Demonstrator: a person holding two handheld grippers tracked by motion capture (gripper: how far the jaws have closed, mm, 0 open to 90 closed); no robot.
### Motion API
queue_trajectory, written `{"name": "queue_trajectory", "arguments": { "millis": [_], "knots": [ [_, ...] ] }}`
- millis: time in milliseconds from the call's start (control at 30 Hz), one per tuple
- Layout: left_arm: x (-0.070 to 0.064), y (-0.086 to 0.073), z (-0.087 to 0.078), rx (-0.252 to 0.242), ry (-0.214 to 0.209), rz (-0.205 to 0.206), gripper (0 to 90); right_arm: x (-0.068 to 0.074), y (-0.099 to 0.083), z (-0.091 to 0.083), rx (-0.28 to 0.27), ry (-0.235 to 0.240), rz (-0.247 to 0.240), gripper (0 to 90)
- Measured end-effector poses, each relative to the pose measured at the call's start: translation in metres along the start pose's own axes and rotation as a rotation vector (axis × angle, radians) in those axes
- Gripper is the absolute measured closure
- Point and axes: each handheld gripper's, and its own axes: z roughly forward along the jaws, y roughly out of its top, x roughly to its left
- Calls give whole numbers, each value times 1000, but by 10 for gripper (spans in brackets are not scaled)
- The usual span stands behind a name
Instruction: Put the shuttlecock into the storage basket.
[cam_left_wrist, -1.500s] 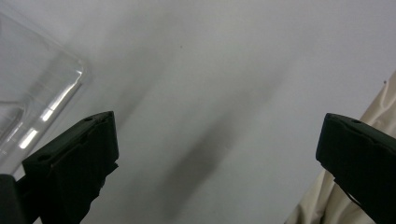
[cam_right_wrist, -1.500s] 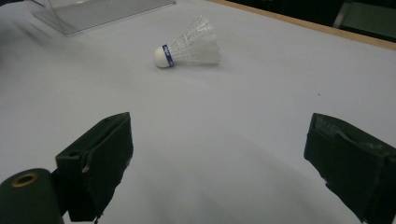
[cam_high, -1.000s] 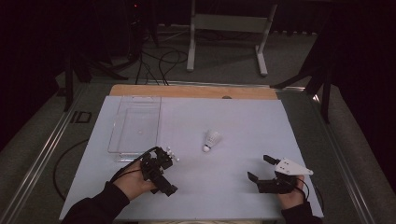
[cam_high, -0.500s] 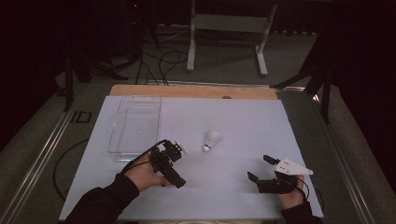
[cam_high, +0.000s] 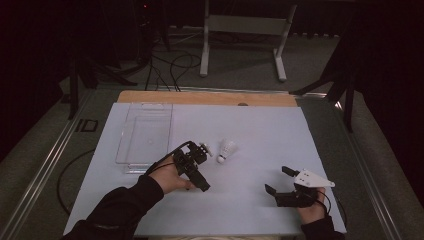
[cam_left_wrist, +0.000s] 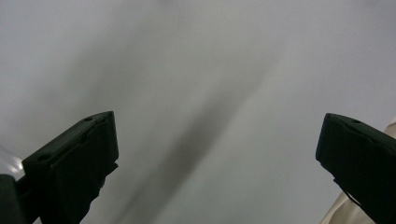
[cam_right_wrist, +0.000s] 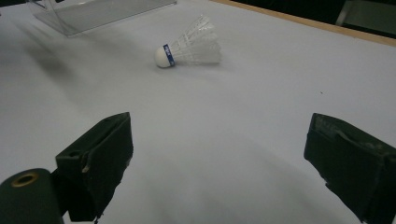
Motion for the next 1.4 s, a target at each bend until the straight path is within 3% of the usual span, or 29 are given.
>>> {"name": "queue_trajectory", "arguments": {
  "millis": [233,367,667,1233,1400],
  "knots": [
    [5,17,4,-19,-4,-55,0,0,0,0,-1,2,-1,83],
    [7,26,4,-28,-4,-66,0,0,0,0,0,3,-1,83],
    [2,45,7,-19,62,-79,0,0,0,0,-1,2,0,83],
    [18,75,23,-46,2,-230,0,-1,-1,0,-4,-8,2,83],
    [20,79,29,-52,7,-255,0,-1,0,0,-3,-5,2,83]
  ]
}}
